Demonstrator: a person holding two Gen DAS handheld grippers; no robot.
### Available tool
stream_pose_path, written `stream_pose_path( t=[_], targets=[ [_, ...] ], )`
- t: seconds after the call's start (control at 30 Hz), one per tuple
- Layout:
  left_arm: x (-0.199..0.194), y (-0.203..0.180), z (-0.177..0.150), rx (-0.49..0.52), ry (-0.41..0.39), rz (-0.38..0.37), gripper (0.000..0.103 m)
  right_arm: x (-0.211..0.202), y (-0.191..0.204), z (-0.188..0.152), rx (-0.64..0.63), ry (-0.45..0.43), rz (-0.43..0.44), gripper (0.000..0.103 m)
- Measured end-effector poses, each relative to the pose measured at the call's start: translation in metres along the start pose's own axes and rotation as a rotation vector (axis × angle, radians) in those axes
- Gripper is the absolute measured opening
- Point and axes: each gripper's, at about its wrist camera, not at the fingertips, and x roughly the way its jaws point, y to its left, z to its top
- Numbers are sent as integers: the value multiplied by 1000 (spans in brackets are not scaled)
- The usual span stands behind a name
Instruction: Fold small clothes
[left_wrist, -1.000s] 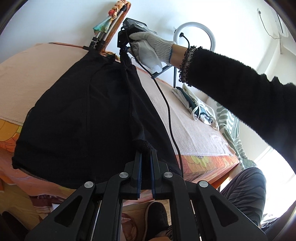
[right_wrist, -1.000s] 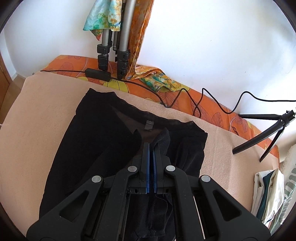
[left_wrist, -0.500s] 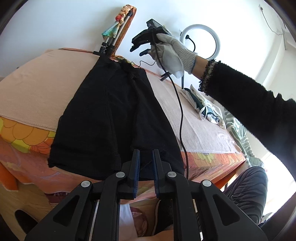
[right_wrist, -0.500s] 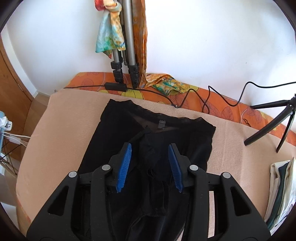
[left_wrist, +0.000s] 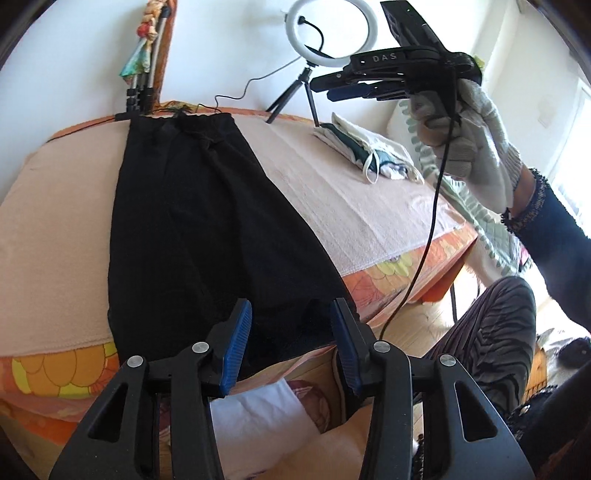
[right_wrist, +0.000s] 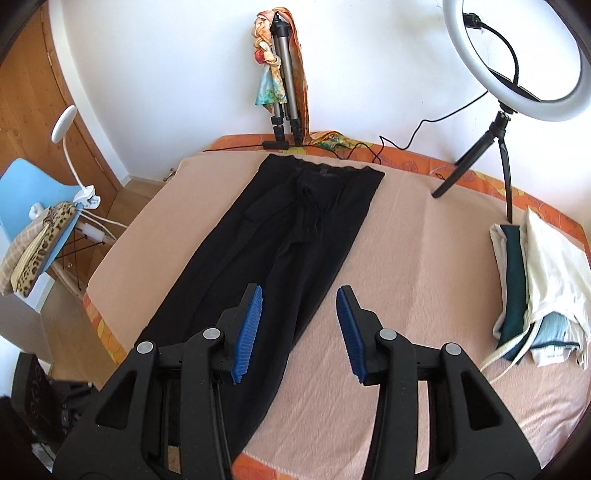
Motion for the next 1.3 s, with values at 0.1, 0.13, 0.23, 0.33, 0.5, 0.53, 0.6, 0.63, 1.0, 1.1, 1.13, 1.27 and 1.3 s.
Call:
stream_pose_path(
  t=[0.1, 0.13, 0.23, 0.33, 0.5, 0.53, 0.6, 0.63, 1.0, 1.1, 1.13, 1.27, 1.3],
  targets=[
    [10, -11, -1, 97, 48, 2, 43, -12, 8, -51, -1, 26, 29, 44],
    [15, -16, -2, 140, 59, 11, 43, -13, 12, -67, 3, 39, 43, 44],
    [29, -25, -6, 240, 85, 40, 43, -13, 26, -114, 0, 78, 101, 44],
    [36, -23, -9, 277, 103, 45, 41, -2, 42, -152, -39, 125, 132, 44],
    [40, -19, -13, 295, 119, 42, 11, 12, 69, -184, -143, 151, 177, 44],
    [40, -17, -14, 292, 122, 40, 9, 14, 75, -188, -171, 156, 181, 41],
    [40, -13, -15, 276, 126, 39, 8, 15, 87, -195, -241, 160, 167, 41],
    [39, -11, -16, 273, 125, 43, 7, 17, 91, -198, -269, 164, 148, 40],
    [23, -6, -13, 245, 58, 83, 7, 29, 110, -213, -395, 192, 60, 7],
    [19, 1, -8, 196, 44, 72, 7, 25, 114, -218, -385, 160, 7, 3],
    [20, 3, -7, 183, 47, 75, 13, 22, 114, -218, -369, 146, -3, 2],
    [17, 7, -7, 153, 36, 73, 28, -4, 120, -218, -292, 20, -86, 1],
    [17, 6, -7, 156, 34, 75, 28, -11, 121, -219, -266, -2, -80, 1]
  ],
)
